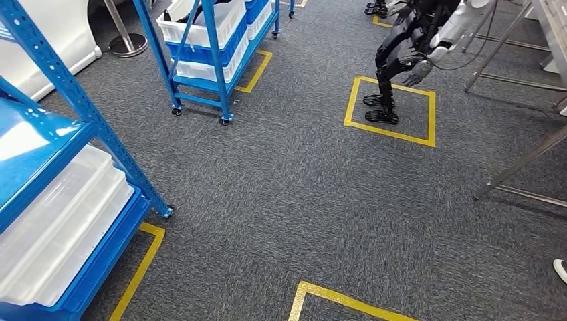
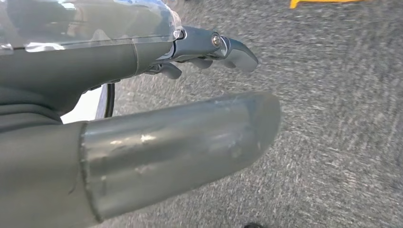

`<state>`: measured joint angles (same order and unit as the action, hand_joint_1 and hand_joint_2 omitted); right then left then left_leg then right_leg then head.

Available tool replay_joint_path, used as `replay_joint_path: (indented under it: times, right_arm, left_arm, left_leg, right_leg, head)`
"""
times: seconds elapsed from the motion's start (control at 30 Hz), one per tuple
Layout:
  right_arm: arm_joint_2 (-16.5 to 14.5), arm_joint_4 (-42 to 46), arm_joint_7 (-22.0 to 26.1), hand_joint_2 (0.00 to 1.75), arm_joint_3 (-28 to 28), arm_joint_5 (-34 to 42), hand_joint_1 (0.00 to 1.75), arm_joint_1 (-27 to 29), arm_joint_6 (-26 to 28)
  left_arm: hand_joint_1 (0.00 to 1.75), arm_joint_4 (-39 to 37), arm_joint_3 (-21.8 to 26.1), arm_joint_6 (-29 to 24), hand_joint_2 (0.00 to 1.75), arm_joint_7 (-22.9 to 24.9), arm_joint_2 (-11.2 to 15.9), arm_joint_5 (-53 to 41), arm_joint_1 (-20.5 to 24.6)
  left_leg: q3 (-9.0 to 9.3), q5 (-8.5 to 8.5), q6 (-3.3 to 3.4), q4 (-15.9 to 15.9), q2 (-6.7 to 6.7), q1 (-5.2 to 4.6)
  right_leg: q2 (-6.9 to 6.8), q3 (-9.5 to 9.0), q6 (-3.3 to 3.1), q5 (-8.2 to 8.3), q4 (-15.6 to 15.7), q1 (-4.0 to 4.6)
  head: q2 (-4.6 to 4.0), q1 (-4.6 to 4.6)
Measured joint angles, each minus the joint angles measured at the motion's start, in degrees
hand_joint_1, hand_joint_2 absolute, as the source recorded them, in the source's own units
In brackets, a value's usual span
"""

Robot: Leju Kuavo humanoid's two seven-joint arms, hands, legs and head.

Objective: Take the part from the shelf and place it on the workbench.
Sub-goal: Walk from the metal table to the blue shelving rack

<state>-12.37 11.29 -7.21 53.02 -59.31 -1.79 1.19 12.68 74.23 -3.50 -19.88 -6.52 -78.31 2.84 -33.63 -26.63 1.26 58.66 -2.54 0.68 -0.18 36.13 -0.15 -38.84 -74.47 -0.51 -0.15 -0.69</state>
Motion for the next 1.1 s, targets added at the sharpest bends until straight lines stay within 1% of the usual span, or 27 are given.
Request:
replay_joint_path:
  times: [0.03,0.07,0.13,0.17,0.2,0.27,0.3,0.33,0.4,0.43,0.47,0.5,0.53,0.57,0.63,0.67,0.7,0.77,0.8,0.87,0.9,0.93,0.97,1.0,1.03,1.07,1.1]
  right_arm:
    - [0.00,-0.03,0.00,0.00,0.00,-0.03,0.00,0.01,-0.01]
    - [0.00,-0.05,0.00,0.00,0.00,-0.06,0.00,0.02,-0.01]
    - [0.08,-0.06,0.01,0.00,0.00,-0.13,0.00,0.08,-0.02]
    - [0.13,-0.06,0.08,0.00,0.00,-0.16,0.00,0.07,-0.04]
    - [0.17,-0.06,0.18,0.00,0.00,-0.19,0.00,0.01,-0.05]
    - [0.16,-0.07,0.46,0.00,0.01,-0.23,0.00,-0.23,-0.13]
    - [0.16,-0.07,0.58,0.00,0.02,-0.25,0.00,-0.28,-0.17]
    - [0.15,-0.07,0.70,0.00,0.04,-0.26,0.00,-0.24,-0.22]
    - [0.15,-0.07,0.86,0.00,0.15,-0.27,0.00,0.00,-0.28]
    - [0.15,-0.08,0.89,0.00,0.25,-0.27,0.00,0.10,-0.29]
    - [0.16,-0.08,0.90,0.00,0.36,-0.27,0.00,0.15,-0.35]
    - [0.16,-0.08,0.91,0.00,0.49,-0.27,0.00,0.14,-0.43]
    - [0.17,-0.08,0.92,0.00,0.60,-0.27,0.00,0.09,-0.54]
    - [0.17,-0.08,0.93,0.00,0.69,-0.27,0.00,0.03,-0.69]
    - [0.16,-0.09,0.96,0.00,0.81,-0.30,0.00,-0.04,-0.91]
    - [0.15,-0.09,0.98,0.00,0.85,-0.31,0.00,-0.05,-0.97]
    - [0.15,-0.09,1.01,0.00,0.88,-0.33,0.00,-0.11,-0.99]
    - [0.15,-0.09,1.08,0.00,0.92,-0.34,0.00,-0.33,-0.99]
    - [0.15,-0.08,1.11,0.00,0.93,-0.34,0.00,-0.42,-0.99]
    - [0.16,-0.09,1.20,0.00,0.98,-0.34,0.00,-0.37,-0.99]
    - [0.16,-0.10,1.25,0.00,1.01,-0.35,0.00,-0.29,-0.99]
    - [0.17,-0.10,1.29,0.00,1.05,-0.36,0.00,-0.22,-0.99]
    - [0.17,-0.10,1.31,0.00,1.11,-0.36,0.00,-0.17,-0.99]
    - [0.17,-0.10,1.32,0.00,1.15,-0.36,0.00,-0.14,-0.99]
    - [0.17,-0.10,1.32,0.00,1.19,-0.37,0.00,-0.12,-0.99]
    - [0.17,-0.10,1.34,0.00,1.21,-0.39,0.00,-0.10,-0.99]
    - [0.17,-0.10,1.36,0.00,1.22,-0.43,0.00,-0.05,-0.99]
  left_arm:
    - [0.00,0.00,0.07,0.00,0.00,0.01,0.01,0.00,0.00]
    - [0.00,0.00,0.11,0.00,0.00,0.03,0.01,0.00,0.01]
    - [0.00,0.00,0.14,0.00,0.00,0.05,-0.10,0.00,0.11]
    - [0.00,0.00,0.15,-0.01,0.00,0.05,-0.16,-0.01,0.17]
    - [0.00,0.00,0.16,-0.03,0.00,0.03,-0.21,-0.01,0.18]
    - [0.00,0.00,0.17,-0.10,0.00,-0.05,-0.19,-0.05,0.08]
    - [0.00,0.00,0.17,-0.16,0.00,-0.11,-0.18,-0.07,0.04]
    - [0.00,0.00,0.17,-0.21,0.00,-0.16,-0.18,-0.11,0.07]
    - [0.00,0.00,0.17,-0.31,0.00,-0.22,-0.20,-0.18,0.25]
    - [0.00,0.00,0.17,-0.35,0.00,-0.22,-0.19,-0.23,0.32]
    - [0.00,0.00,0.17,-0.39,0.00,-0.21,-0.18,-0.27,0.33]
    - [0.00,0.00,0.17,-0.44,0.00,-0.21,-0.17,-0.31,0.28]
    - [0.00,0.00,0.17,-0.47,0.00,-0.20,-0.16,-0.37,0.22]
    - [0.00,0.00,0.17,-0.51,0.00,-0.20,-0.16,-0.40,0.17]
    - [0.00,0.00,0.17,-0.60,0.00,-0.20,-0.16,-0.48,0.25]
    - [0.00,0.00,0.17,-0.67,0.00,-0.20,-0.16,-0.50,0.32]
    - [0.00,0.00,0.17,-0.73,0.00,-0.20,-0.16,-0.53,0.34]
    - [0.00,0.00,0.17,-0.88,0.00,-0.20,-0.16,-0.60,0.25]
    - [0.00,0.00,0.17,-0.96,0.00,-0.20,-0.17,-0.62,0.22]
    - [0.00,0.00,0.17,-1.08,0.00,-0.19,-0.18,-0.63,0.33]
    - [0.00,0.00,0.17,-1.13,0.00,-0.19,-0.19,-0.63,0.41]
    - [0.00,0.00,0.17,-1.16,0.00,-0.19,-0.19,-0.63,0.48]
    - [0.00,0.00,0.17,-1.17,0.00,-0.19,-0.18,-0.63,0.51]
    - [0.00,0.00,0.18,-1.19,0.00,-0.19,-0.17,-0.63,0.47]
    - [0.00,0.00,0.19,-1.20,0.00,-0.19,-0.17,-0.63,0.42]
    - [0.00,0.00,0.19,-1.21,0.00,-0.18,-0.17,-0.62,0.40]
    - [0.00,0.00,0.20,-1.22,0.00,-0.18,-0.17,-0.60,0.38]
  left_leg:
    - [0.02,0.06,0.01,0.00,-0.78,-0.09]
    - [0.07,0.12,-0.02,0.00,-1.56,-0.11]
    - [0.02,0.32,-0.28,0.01,-2.93,-0.05]
    - [-0.10,0.46,-0.51,0.00,-3.48,0.04]
    - [-0.24,0.64,-0.83,-0.07,-4.00,0.15]
    - [-0.47,0.99,-1.54,-0.35,-4.92,0.30]
    - [-0.73,0.65,-1.80,-0.03,-4.36,0.16]
    - [-1.34,-0.33,-1.98,1.16,-3.11,0.00]
    - [-3.82,-4.03,-2.23,6.80,0.34,-0.19]
    - [-5.30,-5.89,-2.43,10.41,1.34,-0.12]
    - [-6.30,-7.01,-2.63,13.17,1.86,-0.05]
    - [-6.41,-7.15,-2.80,14.20,2.14,0.00]
    - [-5.35,-6.23,-2.90,12.90,2.40,0.01]
    - [-3.23,-4.61,-2.92,9.55,2.89,0.01]
    - [1.33,-2.11,-2.46,1.75,5.21,-0.19]
    - [2.63,-1.56,-2.08,-0.49,6.02,-0.34]
    - [3.01,-1.48,-1.69,-1.37,6.45,-0.50]
    - [2.89,-1.12,-1.07,-1.49,5.35,-0.48]
    - [2.91,-0.87,-0.77,-1.75,4.79,-0.30]
    - [2.97,-0.29,-0.07,-2.24,3.61,0.11]
    - [2.81,-0.09,0.17,-2.28,3.04,0.13]
    - [2.57,0.05,0.31,-2.24,2.39,0.14]
    - [2.38,0.15,0.34,-2.17,1.66,0.13]
    - [2.27,0.22,0.31,-2.10,0.89,0.12]
    - [2.22,0.27,0.24,-2.00,0.07,0.13]
    - [2.22,0.29,0.15,-1.91,-0.75,0.16]
    - [2.19,0.30,-0.03,-1.80,-1.55,0.22]
  right_leg:
    - [0.26,-0.64,-0.36,1.74,1.75,0.11]
    - [0.93,-2.22,-0.81,4.16,5.45,0.29]
    - [3.45,-5.42,-1.58,7.52,12.85,0.69]
    - [4.28,-6.29,-1.80,8.23,14.97,0.88]
    - [4.56,-6.52,-1.90,8.24,15.64,1.04]
    - [3.21,-6.71,-2.10,8.79,16.40,0.95]
    - [2.48,-6.94,-2.29,9.18,17.11,0.78]
    - [1.63,-7.14,-2.54,9.64,17.84,0.61]
    - [-0.09,-7.20,-2.85,10.10,18.55,0.66]
    - [-1.00,-7.06,-2.92,10.13,18.46,0.79]
    - [-1.86,-6.88,-2.91,10.08,18.32,0.89]
    - [-2.70,-6.73,-2.87,9.99,18.13,0.94]
    - [-3.47,-6.61,-2.79,9.87,17.91,0.94]
    - [-4.18,-6.55,-2.67,9.70,17.66,0.92]
    - [-5.45,-6.57,-2.23,9.27,17.07,1.07]
    - [-5.96,-6.64,-1.96,9.09,16.84,1.18]
    - [-6.42,-6.71,-1.71,8.98,16.71,1.28]
    - [-7.25,-6.95,-1.24,8.87,16.72,1.37]
    - [-6.68,-6.97,-0.93,8.46,16.42,1.31]
    - [-3.57,-5.65,-0.32,5.79,12.96,0.97]
    - [-1.64,-4.14,-0.09,3.72,9.49,0.66]
    - [-0.55,-2.30,0.06,1.75,5.48,0.42]
    - [-0.12,-0.70,0.20,0.50,2.08,0.22]
    - [0.00,0.08,0.32,0.46,0.47,0.04]
    - [0.08,-0.14,0.40,1.58,1.02,-0.14]
    - [0.32,-1.36,0.42,3.61,3.73,-0.34]
    - [1.27,-3.17,0.40,5.85,7.82,-0.58]
  head:
    - [0.00,0.01]
    - [0.00,0.01]
    - [0.00,0.01]
    - [0.00,0.02]
    - [0.00,0.02]
    - [0.00,0.02]
    - [0.00,0.02]
    - [0.00,0.07]
    - [0.00,0.15]
    - [0.00,0.20]
    - [0.00,0.19]
    - [0.00,0.20]
    - [0.00,0.20]
    - [0.00,0.20]
    - [0.00,0.19]
    - [0.00,0.18]
    - [0.00,0.17]
    - [0.00,0.17]
    - [0.00,0.14]
    - [0.00,0.08]
    - [0.00,0.03]
    - [0.00,0.03]
    - [0.00,0.03]
    - [0.00,0.03]
    - [0.00,0.03]
    - [0.00,0.03]
    - [0.00,0.03]
